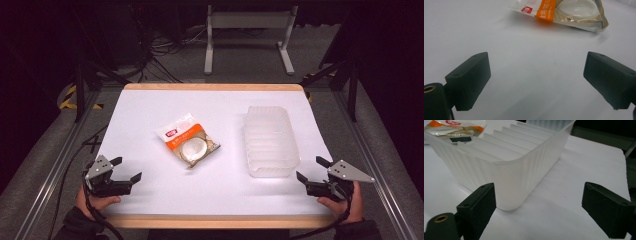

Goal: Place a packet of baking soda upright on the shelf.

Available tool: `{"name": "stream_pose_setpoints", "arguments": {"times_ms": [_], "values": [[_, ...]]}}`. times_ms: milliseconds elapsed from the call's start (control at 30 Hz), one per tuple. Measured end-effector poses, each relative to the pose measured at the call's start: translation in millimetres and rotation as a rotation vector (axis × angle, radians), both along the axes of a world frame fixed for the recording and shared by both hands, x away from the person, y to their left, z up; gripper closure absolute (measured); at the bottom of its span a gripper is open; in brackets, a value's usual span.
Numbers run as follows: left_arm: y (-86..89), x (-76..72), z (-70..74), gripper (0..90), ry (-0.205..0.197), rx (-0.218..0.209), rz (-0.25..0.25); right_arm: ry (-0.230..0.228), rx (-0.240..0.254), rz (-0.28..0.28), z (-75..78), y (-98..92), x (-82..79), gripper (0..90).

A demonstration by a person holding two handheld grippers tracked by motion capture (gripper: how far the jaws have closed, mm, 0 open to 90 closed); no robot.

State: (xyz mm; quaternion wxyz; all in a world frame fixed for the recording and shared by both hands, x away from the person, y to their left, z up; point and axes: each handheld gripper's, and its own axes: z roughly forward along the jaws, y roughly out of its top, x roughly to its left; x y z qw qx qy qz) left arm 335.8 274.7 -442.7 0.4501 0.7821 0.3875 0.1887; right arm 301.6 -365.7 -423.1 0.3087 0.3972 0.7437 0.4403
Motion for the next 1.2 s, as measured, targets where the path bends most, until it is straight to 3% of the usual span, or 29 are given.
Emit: {"name": "stream_pose_setpoints", "arguments": {"times_ms": [233, 333, 533, 733, 967, 1067, 1200], "values": [[-10.6, 16.8, -5.8, 8.2, 0.069, -0.004, -0.058, 0.065, -0.028, -0.015, -4.1, -0.1, 6.8, 13.4], [-13.5, 25.3, -6.3, 8.9, 0.097, -0.007, -0.065, 0.066, -0.048, -0.007, -4.3, 3.9, 6.9, 13.0], [-22.1, 41.0, -3.1, 10.7, 0.150, -0.059, -0.096, 0.091, -0.061, 0.018, -6.9, 9.1, 6.1, 12.2], [-31.9, 58.3, -1.9, 13.7, 0.194, -0.065, -0.120, 0.111, -0.088, 0.055, -8.4, 15.8, 4.8, 10.6], [-39.8, 87.5, 0.5, 8.8, 0.261, -0.106, -0.118, 0.125, -0.113, 0.072, -3.4, 25.1, 2.6, 9.9], [-43.7, 105.4, 2.3, 8.4, 0.291, -0.147, -0.127, 0.137, -0.117, 0.072, -2.6, 26.7, 3.6, 9.9], [-49.4, 122.7, 3.8, 7.6, 0.311, -0.147, -0.140, 0.143, -0.132, 0.066, -1.2, 29.7, 3.7, 10.0]]}}
